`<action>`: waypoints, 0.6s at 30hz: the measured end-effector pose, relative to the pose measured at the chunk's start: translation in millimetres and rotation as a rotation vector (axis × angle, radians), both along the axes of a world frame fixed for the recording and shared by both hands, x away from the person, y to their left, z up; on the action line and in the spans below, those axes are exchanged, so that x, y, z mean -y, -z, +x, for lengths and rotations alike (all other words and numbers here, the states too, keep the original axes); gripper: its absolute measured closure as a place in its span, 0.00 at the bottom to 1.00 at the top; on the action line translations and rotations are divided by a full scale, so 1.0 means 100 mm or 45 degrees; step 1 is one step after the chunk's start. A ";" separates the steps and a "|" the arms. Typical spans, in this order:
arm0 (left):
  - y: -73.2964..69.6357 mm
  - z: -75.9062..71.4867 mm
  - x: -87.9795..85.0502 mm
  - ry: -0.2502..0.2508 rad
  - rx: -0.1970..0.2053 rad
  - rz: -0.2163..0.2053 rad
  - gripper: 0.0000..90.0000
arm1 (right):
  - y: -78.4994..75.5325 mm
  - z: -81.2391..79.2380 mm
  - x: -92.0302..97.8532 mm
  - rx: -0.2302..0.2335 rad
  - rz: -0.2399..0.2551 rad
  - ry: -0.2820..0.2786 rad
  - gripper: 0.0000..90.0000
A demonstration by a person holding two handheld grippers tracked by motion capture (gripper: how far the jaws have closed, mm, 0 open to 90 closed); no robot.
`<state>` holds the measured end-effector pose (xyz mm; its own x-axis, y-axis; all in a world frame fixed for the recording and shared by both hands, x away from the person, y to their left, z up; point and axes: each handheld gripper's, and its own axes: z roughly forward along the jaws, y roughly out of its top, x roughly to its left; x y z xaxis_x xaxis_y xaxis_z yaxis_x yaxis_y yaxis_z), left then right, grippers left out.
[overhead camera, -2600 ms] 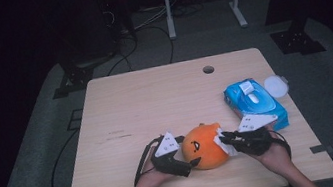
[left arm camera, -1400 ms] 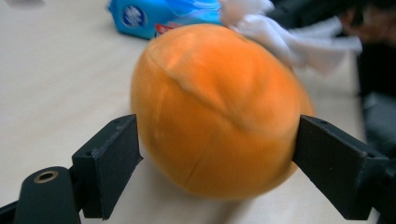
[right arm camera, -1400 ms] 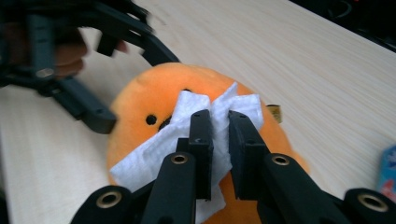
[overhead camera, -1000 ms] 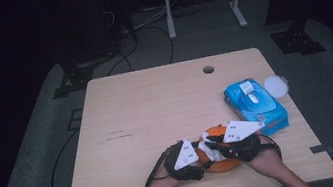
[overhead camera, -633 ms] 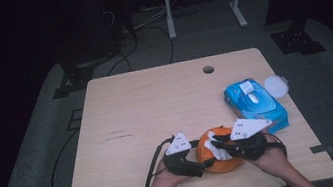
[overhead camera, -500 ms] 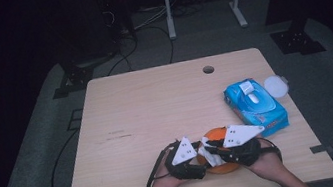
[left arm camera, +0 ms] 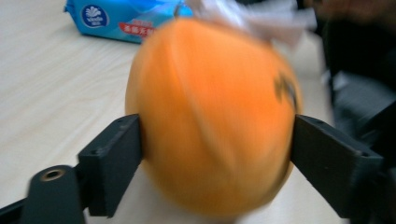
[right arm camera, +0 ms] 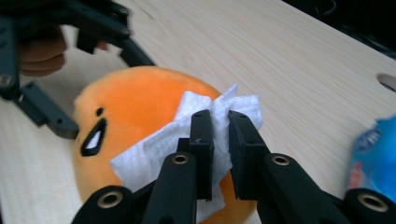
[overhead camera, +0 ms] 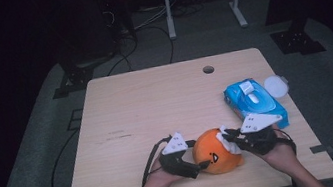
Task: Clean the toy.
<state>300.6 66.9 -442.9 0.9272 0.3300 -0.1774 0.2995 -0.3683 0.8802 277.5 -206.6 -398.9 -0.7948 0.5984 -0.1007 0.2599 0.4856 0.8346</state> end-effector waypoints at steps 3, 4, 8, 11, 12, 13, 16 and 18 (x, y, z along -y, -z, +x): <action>-0.05 0.01 -0.02 -0.007 -0.037 -0.017 0.16 | -0.01 -0.10 -0.15 0.020 -0.008 -0.072 0.89; -0.04 0.01 -0.01 -0.013 -0.022 0.040 0.16 | -0.01 -0.12 -0.20 0.029 -0.017 -0.088 0.89; 0.02 -0.01 0.01 -0.013 -0.025 0.060 0.24 | 0.00 -0.18 -0.30 0.036 -0.036 -0.120 0.89; -0.05 -0.04 0.02 -0.062 0.115 0.059 0.44 | -0.01 -0.16 -0.28 0.042 0.001 -0.075 0.88; -0.09 -0.06 0.03 -0.068 0.187 0.065 0.47 | -0.02 -0.15 -0.26 0.053 0.017 -0.059 0.88; -0.14 -0.09 0.04 -0.077 0.283 0.081 0.48 | -0.04 -0.15 -0.24 0.061 0.035 -0.043 0.88; -0.21 -0.14 0.05 -0.081 0.447 0.122 0.49 | -0.07 -0.16 -0.23 0.095 0.051 -0.017 0.88; -0.16 -0.11 0.03 -0.070 0.421 0.135 0.45 | -0.03 -0.14 -0.25 0.079 0.042 -0.026 0.88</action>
<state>289.4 64.3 -427.2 0.9090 0.3818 0.1675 0.0268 -0.4543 0.8904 263.4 -181.3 -395.5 -0.7999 0.5859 -0.1301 0.1977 0.4620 0.8646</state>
